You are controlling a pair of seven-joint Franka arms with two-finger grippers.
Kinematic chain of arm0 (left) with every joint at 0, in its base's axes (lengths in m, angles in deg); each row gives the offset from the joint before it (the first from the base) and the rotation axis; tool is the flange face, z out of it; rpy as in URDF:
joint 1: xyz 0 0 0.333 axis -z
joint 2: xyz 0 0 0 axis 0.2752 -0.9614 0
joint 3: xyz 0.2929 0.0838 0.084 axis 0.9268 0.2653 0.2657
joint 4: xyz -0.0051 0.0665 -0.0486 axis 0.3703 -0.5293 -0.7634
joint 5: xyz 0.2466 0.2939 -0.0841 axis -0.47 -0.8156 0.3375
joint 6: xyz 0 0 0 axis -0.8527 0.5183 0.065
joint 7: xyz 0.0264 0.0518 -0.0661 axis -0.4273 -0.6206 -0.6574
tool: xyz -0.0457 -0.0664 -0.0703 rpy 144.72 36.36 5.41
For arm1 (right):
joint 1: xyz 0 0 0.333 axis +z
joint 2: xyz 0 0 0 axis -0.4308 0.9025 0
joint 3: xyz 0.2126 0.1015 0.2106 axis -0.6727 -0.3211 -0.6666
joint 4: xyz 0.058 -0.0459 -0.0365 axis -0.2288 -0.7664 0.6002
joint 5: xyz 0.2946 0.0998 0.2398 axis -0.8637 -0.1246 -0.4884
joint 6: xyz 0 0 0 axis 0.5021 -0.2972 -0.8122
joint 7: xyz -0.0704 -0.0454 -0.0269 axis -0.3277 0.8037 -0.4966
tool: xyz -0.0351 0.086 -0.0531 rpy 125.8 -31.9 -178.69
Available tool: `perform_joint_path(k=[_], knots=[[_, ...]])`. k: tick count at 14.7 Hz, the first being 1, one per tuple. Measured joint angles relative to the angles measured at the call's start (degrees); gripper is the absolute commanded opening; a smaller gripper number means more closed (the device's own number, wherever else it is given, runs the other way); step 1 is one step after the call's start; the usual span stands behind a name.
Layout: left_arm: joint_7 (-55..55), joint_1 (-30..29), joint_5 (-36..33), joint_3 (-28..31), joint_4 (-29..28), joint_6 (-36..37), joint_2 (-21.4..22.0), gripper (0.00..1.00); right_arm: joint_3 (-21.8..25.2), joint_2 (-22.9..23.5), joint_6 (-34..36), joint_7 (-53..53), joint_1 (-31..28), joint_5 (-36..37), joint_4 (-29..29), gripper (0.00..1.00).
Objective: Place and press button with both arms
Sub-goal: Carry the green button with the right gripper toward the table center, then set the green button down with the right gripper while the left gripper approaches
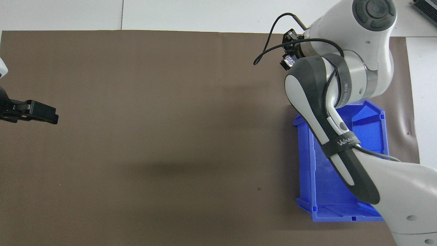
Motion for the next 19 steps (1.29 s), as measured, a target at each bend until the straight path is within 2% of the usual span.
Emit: perform_joint_path(k=[2,6,11,15,19], knots=[[0.0,0.0,0.0,0.0,0.0,0.0,0.0,1.0,-0.3,0.2,-0.8,-0.7,1.4,0.3,-0.1,0.0],[0.0,0.0,0.0,0.0,0.0,0.0,0.0,1.0,-0.3,0.8,-1.9,12.8,11.1,0.7,-0.2,0.0],[0.0,0.0,0.0,0.0,0.0,0.0,0.0,1.0,-0.4,1.2,-11.9,41.3,15.9,-1.9,-3.5,0.0],[0.0,0.0,0.0,0.0,0.0,0.0,0.0,1.0,-0.3,5.4,-12.4,61.8,23.0,0.9,-4.6,0.0],[0.0,0.0,0.0,0.0,0.0,0.0,0.0,1.0,-0.3,9.4,-13.9,66.8,26.7,1.3,-4.6,0.0]])
